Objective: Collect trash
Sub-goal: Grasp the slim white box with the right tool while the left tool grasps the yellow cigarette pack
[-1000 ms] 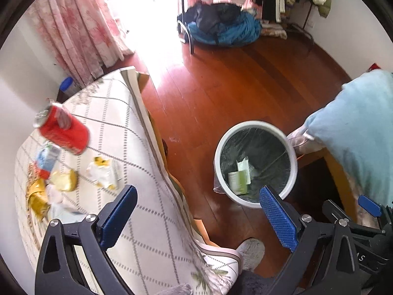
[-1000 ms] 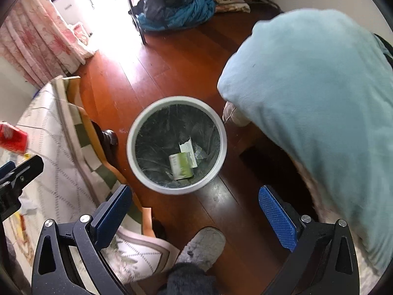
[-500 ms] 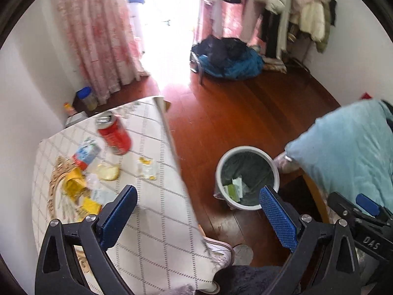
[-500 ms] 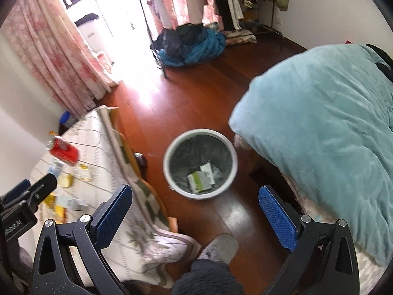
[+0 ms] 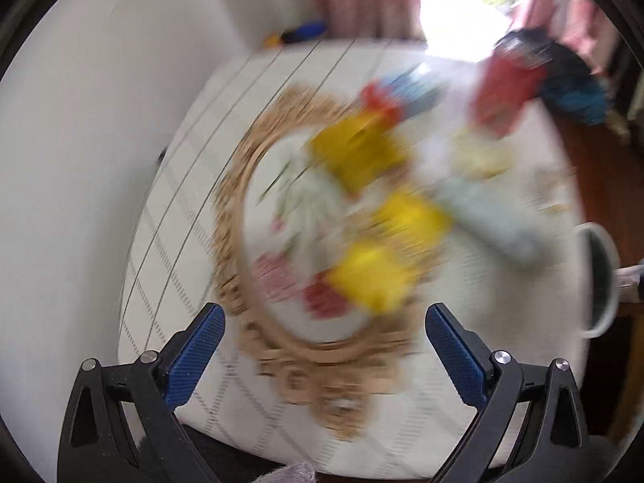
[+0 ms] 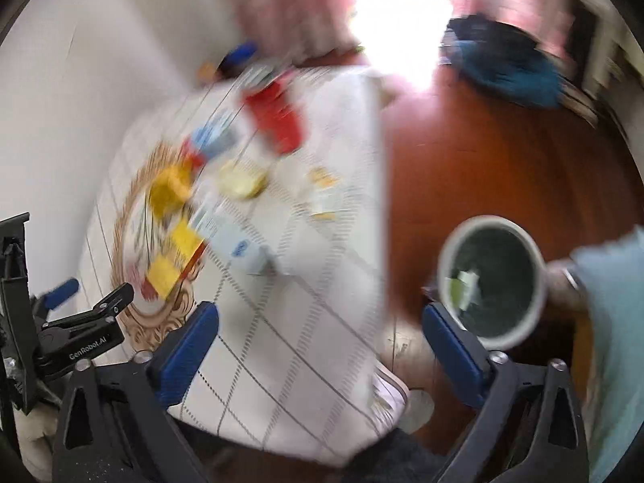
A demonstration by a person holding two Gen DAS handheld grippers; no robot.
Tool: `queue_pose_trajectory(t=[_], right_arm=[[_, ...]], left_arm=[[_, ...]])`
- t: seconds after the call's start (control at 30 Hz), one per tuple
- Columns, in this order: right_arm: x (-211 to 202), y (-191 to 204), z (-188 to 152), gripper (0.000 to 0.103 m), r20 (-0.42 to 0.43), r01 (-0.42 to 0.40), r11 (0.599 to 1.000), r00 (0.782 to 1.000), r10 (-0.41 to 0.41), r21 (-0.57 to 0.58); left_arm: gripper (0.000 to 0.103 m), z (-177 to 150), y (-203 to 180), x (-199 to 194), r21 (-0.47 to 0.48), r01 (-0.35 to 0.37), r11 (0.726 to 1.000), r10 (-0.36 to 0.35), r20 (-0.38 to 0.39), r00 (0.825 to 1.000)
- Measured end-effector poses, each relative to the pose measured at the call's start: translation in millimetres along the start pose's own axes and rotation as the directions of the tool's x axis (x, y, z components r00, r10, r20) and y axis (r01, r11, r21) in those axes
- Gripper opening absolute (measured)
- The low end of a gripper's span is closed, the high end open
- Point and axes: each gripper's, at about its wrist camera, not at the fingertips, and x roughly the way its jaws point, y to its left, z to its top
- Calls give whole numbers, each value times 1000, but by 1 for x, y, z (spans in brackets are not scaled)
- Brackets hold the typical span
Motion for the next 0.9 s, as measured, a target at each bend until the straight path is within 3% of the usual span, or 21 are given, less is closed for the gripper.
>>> queue_pose_trajectory(t=[0.07,0.23,0.33,0.47,0.53,0.63,0.73,0.9], right_arm=[[35,28,15,89,-45,13,996,999,-16,-83],[111,88,48,86,-122,49,967,989,-81,-248],[136,98,57,59,-165,30,967,983,-74,-255],[133,87,48,49,-165,0,988,986,-26,-157],[125,66,36,47,-173,15,999,985,-22,-43],[114,30,7,47,-191,34,987,982,-4,156],[107,5,-22,48,-211,-4,952,975,72,306],[107,3,-42,54,-237,-11,951,968,88,309]], left_arm=[[102,-2,15,26,-12,-16,1000,16,-45,999],[102,0,38,58,-22,-27,999,25,-89,996],[102,6,45,61,-6,0,1000,-1,-89,996],[102,19,31,56,59,68,996,-64,-64,996],[102,26,15,54,112,122,986,-116,-56,992],[102,36,-21,60,237,199,951,-179,-104,978],[101,44,-56,73,356,194,914,-159,-127,979],[98,60,-77,84,398,211,893,-165,-146,975]])
